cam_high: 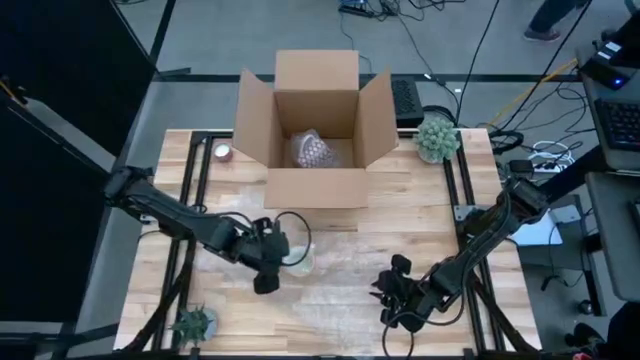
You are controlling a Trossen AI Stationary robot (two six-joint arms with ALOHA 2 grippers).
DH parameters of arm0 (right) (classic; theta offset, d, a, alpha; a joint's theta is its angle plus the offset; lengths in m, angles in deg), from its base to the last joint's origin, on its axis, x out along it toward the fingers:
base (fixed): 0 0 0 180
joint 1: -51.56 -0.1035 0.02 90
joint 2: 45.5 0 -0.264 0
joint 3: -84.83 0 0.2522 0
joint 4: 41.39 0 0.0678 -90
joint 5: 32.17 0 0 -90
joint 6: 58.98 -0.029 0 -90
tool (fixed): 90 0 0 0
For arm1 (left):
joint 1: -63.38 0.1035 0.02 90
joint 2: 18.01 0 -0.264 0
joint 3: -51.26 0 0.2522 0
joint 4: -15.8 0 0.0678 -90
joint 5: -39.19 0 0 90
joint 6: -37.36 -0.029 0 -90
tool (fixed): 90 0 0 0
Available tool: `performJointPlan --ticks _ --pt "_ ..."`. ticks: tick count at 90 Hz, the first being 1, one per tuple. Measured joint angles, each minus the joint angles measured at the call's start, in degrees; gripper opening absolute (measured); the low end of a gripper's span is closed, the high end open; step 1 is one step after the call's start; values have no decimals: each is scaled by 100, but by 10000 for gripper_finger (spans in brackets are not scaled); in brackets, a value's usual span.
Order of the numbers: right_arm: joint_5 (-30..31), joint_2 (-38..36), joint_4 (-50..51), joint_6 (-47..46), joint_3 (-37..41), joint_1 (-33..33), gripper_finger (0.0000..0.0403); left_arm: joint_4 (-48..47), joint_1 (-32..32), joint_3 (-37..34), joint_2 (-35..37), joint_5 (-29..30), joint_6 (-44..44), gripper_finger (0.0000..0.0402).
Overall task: Wrap mug
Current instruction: Wrap the yellow mug with the bubble wrap
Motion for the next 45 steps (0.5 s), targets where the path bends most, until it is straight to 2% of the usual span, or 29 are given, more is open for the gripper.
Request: performJointPlan --ticks 24,45 --pt "-33 629 -818 440 0 -22 143 -321 -405 -267 440 196 461 164" --pt "-44 815 -838 377 0 -22 167 -455 -760 -267 454 291 675 164"
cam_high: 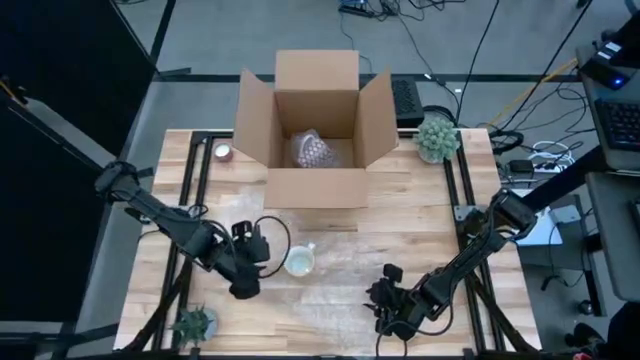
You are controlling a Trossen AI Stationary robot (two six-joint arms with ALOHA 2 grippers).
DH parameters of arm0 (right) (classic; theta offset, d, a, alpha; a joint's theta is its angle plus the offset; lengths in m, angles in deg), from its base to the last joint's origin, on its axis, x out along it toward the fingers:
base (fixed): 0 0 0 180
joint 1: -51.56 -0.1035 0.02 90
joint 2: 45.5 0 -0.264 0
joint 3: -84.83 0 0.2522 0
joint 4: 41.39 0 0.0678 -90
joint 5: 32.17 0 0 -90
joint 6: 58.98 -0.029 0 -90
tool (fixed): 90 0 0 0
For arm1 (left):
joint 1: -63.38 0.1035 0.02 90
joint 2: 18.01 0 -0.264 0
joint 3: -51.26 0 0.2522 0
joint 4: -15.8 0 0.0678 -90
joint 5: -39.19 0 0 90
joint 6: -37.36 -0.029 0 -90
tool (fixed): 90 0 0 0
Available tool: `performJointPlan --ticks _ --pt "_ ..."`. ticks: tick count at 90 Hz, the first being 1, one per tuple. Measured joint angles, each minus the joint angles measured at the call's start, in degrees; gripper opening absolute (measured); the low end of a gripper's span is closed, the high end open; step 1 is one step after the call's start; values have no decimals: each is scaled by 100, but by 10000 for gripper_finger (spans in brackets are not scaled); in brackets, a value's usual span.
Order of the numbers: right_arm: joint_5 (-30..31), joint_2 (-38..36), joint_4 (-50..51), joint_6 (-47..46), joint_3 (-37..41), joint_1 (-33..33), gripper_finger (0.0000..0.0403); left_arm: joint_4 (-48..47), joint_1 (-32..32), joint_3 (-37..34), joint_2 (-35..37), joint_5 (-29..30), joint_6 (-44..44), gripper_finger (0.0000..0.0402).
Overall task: Wrap mug
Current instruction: Wrap the yellow mug with the bubble wrap
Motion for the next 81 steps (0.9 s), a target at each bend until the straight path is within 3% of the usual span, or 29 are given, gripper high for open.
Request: performJointPlan --ticks 22,46,81 --pt "-143 154 15 1 0 0 169 50 -282 -132 -249 181 252 164" --pt "-600 214 42 184 0 -20 169 1460 -320 -1279 -382 -30 394 164" --pt "-588 225 83 203 -2 -37 169 2139 -315 -2279 -389 -72 852 164"
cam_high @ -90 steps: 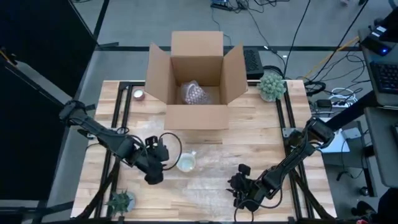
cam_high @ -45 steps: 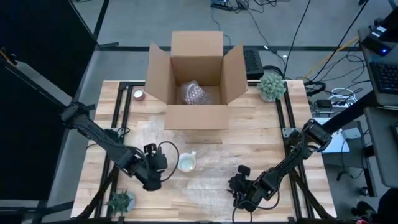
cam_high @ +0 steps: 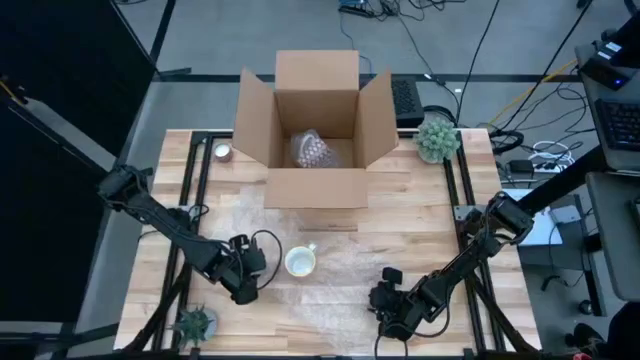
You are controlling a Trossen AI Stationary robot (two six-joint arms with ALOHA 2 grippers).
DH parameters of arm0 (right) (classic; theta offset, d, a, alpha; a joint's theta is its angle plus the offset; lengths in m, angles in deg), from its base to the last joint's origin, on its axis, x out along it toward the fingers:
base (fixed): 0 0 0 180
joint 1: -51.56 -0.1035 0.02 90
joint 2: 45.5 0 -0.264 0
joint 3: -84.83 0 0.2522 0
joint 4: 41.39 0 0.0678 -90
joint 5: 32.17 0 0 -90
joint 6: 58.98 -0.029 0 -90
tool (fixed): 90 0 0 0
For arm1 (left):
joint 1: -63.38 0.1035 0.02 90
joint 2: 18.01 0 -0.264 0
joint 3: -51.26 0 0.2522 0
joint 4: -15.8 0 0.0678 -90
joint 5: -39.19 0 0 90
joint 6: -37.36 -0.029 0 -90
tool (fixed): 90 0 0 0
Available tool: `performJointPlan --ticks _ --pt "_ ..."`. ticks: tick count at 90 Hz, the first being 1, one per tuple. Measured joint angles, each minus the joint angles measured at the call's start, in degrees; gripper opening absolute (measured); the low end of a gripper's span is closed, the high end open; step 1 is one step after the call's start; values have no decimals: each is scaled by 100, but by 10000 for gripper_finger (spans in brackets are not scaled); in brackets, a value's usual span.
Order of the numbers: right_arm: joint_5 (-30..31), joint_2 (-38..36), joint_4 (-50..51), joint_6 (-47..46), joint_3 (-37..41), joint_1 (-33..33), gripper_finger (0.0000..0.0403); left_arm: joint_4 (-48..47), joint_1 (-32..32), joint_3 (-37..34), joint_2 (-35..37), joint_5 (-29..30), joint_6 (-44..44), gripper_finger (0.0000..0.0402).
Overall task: Wrap mug
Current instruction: Wrap the yellow mug with the bubble wrap
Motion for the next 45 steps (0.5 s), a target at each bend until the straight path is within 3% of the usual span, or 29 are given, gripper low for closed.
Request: performJointPlan --ticks 45 --pt "70 2 216 291 -9 -49 169 1660 -13 -610 -594 -116 -14 164"
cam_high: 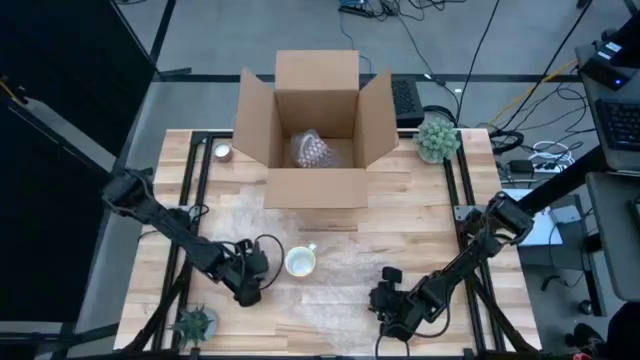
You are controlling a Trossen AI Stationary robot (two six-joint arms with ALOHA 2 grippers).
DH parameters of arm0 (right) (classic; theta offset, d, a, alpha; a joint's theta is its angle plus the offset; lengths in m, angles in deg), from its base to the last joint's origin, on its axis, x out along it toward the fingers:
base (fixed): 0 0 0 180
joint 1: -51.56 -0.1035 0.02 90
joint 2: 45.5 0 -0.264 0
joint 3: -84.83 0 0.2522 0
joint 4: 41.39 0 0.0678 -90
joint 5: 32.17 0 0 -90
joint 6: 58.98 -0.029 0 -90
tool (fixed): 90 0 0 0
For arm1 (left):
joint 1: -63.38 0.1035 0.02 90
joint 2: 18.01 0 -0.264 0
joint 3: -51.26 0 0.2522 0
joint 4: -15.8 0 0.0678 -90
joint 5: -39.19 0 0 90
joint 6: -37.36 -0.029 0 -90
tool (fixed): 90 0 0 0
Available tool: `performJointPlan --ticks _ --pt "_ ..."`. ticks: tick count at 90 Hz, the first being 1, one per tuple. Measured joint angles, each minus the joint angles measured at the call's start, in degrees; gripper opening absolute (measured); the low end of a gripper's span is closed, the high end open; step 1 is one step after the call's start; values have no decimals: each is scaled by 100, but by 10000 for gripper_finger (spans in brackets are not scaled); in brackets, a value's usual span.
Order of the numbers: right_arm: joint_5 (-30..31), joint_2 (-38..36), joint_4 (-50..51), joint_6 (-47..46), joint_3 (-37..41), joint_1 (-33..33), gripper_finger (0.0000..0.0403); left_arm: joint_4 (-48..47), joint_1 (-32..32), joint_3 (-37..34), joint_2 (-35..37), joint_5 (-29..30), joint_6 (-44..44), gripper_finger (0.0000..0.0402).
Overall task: Wrap mug
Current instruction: Wrap the yellow mug with the bubble wrap
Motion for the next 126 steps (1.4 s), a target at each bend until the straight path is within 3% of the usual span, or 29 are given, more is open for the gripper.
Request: performJointPlan --ticks 55,89,126 --pt "23 -20 1003 -229 -7 -538 169 1675 -33 -15 -357 -236 -12 164" --pt "-124 -118 1418 -707 4 -783 169 1651 -16 369 -280 -334 12 164" --pt "-881 -1311 2494 -1580 37 -825 169 978 -14 644 180 -460 5 164"
